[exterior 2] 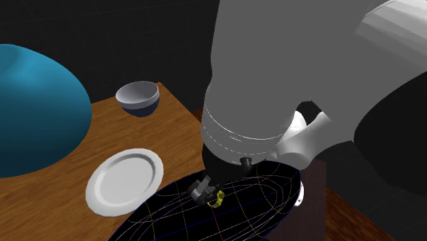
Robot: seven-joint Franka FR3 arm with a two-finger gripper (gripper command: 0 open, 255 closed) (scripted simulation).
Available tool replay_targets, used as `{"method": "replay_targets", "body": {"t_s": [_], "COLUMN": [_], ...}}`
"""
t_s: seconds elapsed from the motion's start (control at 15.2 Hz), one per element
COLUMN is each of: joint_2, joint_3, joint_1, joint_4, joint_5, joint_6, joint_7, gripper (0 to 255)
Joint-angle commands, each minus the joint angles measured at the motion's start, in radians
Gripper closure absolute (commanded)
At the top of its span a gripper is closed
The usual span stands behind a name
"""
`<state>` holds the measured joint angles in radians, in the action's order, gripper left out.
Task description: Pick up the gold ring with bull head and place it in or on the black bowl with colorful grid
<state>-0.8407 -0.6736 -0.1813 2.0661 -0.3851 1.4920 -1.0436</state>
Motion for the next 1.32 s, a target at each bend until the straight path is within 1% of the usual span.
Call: {"method": "replay_targets", "body": {"t_s": [0.0,0.53,0.59,0.92,1.19,1.25], "joint_2": [-0.011,-0.015,-0.015,-0.015,0.031,0.031], "joint_3": [-0.006,-0.008,-0.008,-0.008,0.015,0.015], "joint_1": [-0.005,-0.007,-0.007,-0.007,0.012,0.012], "joint_4": [0.035,0.045,0.045,0.045,-0.110,-0.110], "joint_5": [-0.008,-0.010,-0.010,-0.010,0.019,0.019], "joint_6": [0.024,0.031,0.031,0.031,-0.080,-0.080], "joint_7": [0.003,0.004,0.004,0.004,-0.016,-0.016], "gripper": [255,255,0,0,0,0]}}
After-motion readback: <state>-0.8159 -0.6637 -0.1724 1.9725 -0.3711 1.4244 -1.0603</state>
